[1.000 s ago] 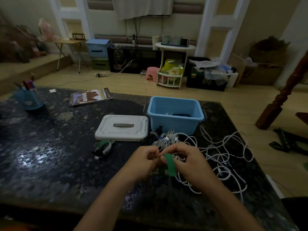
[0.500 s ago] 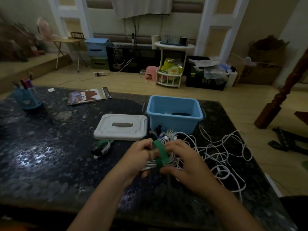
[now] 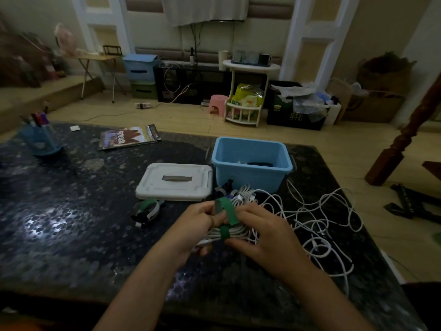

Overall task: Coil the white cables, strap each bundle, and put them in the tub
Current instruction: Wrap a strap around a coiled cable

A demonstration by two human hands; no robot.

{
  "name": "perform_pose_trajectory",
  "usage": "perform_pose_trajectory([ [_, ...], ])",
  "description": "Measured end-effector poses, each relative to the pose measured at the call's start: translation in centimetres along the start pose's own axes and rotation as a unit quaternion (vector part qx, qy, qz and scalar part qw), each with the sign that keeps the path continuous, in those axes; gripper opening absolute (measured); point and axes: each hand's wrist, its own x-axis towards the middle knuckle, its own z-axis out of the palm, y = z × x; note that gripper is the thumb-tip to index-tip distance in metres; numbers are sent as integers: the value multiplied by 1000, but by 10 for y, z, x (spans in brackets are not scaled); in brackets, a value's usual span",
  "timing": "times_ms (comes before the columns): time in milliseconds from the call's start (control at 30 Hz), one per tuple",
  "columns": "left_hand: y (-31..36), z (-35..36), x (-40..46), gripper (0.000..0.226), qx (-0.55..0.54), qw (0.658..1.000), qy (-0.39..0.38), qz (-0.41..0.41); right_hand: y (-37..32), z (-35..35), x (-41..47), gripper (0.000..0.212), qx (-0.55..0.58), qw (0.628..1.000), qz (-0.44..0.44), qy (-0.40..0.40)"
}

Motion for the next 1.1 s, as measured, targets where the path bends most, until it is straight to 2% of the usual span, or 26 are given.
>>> perform_pose_trajectory([
  [233, -1, 2, 1, 17, 66, 995, 48, 60, 5, 5, 1, 31, 39, 999, 14, 27],
  [367, -3, 1, 3, 23, 173, 966, 122, 148, 7, 6, 1, 37, 57, 997, 35, 25],
  [533, -3, 2, 2, 31, 175, 959, 108, 196, 10, 5, 2, 35, 81, 994, 61, 38],
  [667, -2, 1, 3, 44, 186, 957, 84, 205, 10, 3, 2, 22, 102, 991, 78, 42],
  [733, -3, 0, 4, 45, 190, 955, 80, 212, 8, 3, 1, 23, 106, 990, 78, 44],
  [1000, -2, 1, 3, 35, 190, 948, 80, 241, 3, 3, 2, 17, 132, 981, 137, 42],
  [1100, 0, 3, 2, 11, 148, 962, 48, 224, 4, 4, 3, 12, 110, 981, 152, 55],
])
